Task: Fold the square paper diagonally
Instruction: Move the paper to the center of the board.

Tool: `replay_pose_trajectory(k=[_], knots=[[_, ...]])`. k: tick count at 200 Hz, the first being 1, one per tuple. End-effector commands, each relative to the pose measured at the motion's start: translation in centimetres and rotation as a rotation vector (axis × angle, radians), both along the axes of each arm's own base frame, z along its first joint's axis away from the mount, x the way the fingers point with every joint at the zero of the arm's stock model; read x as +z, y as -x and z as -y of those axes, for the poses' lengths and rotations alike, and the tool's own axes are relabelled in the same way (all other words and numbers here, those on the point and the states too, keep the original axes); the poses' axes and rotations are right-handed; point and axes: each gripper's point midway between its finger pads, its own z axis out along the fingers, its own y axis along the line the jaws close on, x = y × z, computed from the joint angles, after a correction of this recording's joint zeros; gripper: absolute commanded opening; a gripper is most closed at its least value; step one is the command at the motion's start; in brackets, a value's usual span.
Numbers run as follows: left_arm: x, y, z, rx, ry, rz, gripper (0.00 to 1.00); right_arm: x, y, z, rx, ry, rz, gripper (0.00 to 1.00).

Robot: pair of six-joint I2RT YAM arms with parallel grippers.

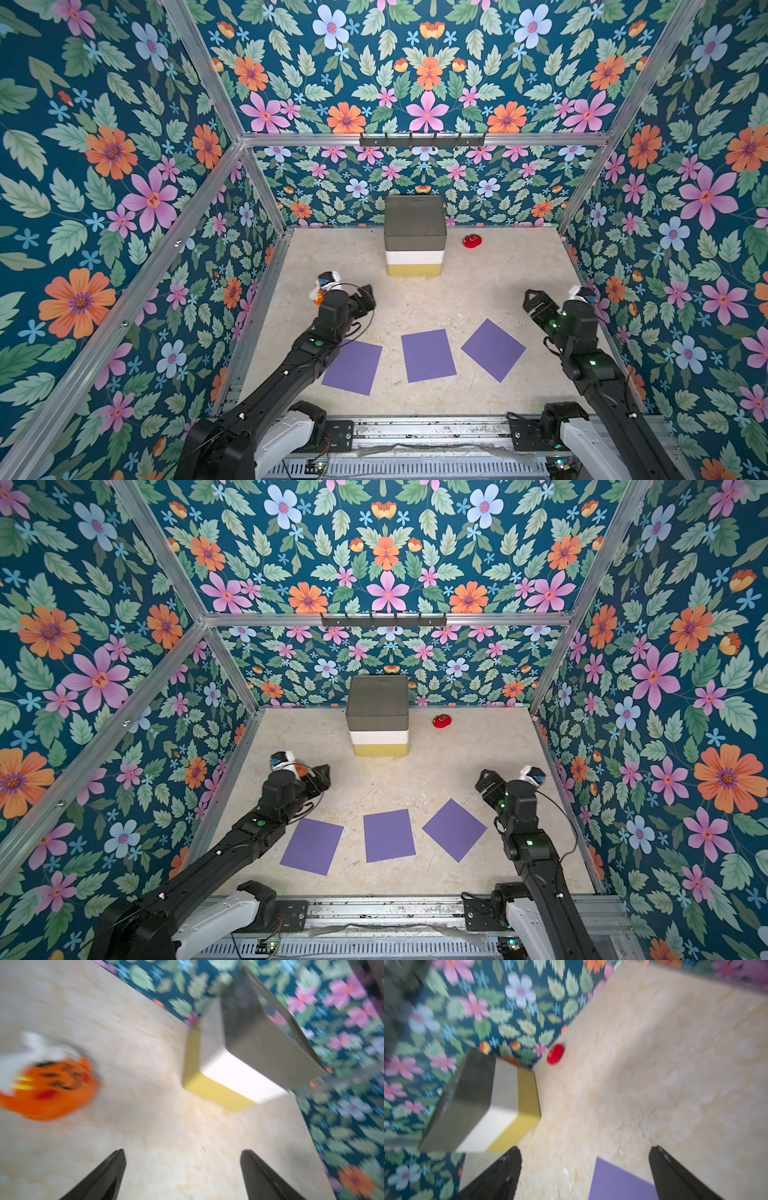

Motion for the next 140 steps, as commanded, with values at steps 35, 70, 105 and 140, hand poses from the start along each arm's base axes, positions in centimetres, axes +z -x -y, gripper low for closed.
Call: replay_pose_trajectory(k=[35,70,105,140], knots=[[-6.4,6.2,6.2,-0.199,0.054,-0.194,0.62,-6.8,3.1,-8.8,0.138,0.065,-0.247,0.67],[-8.8,7.9,7.8,-0.287,0.066,-0.237,0.47,-10.7,3.9,-8.5,0.088,0.04,-0.334,0.31],[-8.9,8.2,8.4,-0.314,0.06,-0.226,0.45,-12.8,4.2,-7.6,0.042,0.093,-0.391,0.25],[-9.1,8.2,8.7,-0.332,0.041,-0.222,0.4,-14.1,3.8,-6.9,0.015,0.171,-0.439,0.21]])
